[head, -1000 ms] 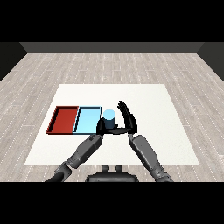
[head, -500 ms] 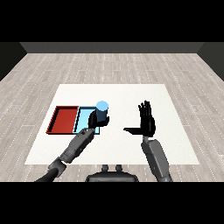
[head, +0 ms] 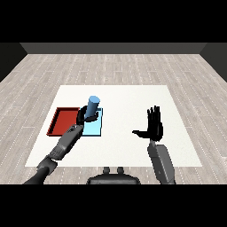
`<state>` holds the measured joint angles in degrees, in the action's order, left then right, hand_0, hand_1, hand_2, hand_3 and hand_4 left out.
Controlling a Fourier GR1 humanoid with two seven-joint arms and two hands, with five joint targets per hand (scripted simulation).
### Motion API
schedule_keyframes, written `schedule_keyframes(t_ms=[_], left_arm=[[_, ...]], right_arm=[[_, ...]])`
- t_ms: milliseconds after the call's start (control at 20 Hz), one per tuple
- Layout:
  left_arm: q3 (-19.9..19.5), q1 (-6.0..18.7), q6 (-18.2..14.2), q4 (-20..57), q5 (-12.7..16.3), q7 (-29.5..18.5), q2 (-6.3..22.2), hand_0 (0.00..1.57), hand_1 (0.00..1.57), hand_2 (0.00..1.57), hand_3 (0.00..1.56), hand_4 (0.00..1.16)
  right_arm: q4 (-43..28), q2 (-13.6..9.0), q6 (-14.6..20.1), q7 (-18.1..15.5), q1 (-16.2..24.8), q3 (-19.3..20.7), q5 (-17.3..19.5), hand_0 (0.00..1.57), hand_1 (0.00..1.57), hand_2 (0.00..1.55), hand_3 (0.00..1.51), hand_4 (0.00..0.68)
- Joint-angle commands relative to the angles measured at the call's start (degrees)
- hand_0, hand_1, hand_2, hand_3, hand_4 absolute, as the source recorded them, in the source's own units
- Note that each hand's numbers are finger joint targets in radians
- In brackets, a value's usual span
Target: Pick the blue can and put it in the blue box
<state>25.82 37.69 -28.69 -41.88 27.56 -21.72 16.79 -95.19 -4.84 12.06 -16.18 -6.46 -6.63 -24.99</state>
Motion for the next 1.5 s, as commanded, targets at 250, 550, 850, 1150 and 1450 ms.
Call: schedule_keyframes(t_ms=[250, 550, 850, 1150, 1450], left_arm=[[3.84, 7.9, -1.77, 20.35, -6.61, 17.5, -0.54, 1.44, 1.44, 1.35, 1.18, 0.94], [4.12, 7.97, -3.32, 34.36, -8.62, 19.65, -8.44, 0.66, 0.66, 0.58, 0.08, 0.92], [-3.21, 10.29, -3.74, 38.62, -3.7, 19.32, -8.43, 1.4, 1.4, 1.29, 0.4, 0.63], [-1.74, 12.18, 4.71, 41.73, -7.09, 21.85, -5.25, 0.0, 0.0, 0.0, 0.0, 0.0], [-2.13, 13.53, -0.53, 41.31, -8.34, 20.05, -6.34, 0.0, 0.0, 0.0, 0.0, 0.0]], right_arm=[[4.13, 0.34, -1.67, -2.04, -0.73, 2.51, -1.14, 0.0, 0.0, 0.0, 0.0, 0.0], [8.63, -0.91, -5.37, -3.51, -0.99, 5.36, -3.47, 0.0, 0.0, 0.0, 0.0, 0.0], [6.82, -0.66, -1.95, -2.4, 0.01, 3.29, 0.54, 0.0, 0.0, 0.0, 0.0, 0.0], [10.86, -1.0, -5.8, -3.84, -2.1, 6.76, -2.63, 0.0, 0.0, 0.0, 0.0, 0.0], [11.28, 0.28, -5.83, -5.87, -1.24, 6.08, -1.22, 0.0, 0.0, 0.0, 0.0, 0.0]])
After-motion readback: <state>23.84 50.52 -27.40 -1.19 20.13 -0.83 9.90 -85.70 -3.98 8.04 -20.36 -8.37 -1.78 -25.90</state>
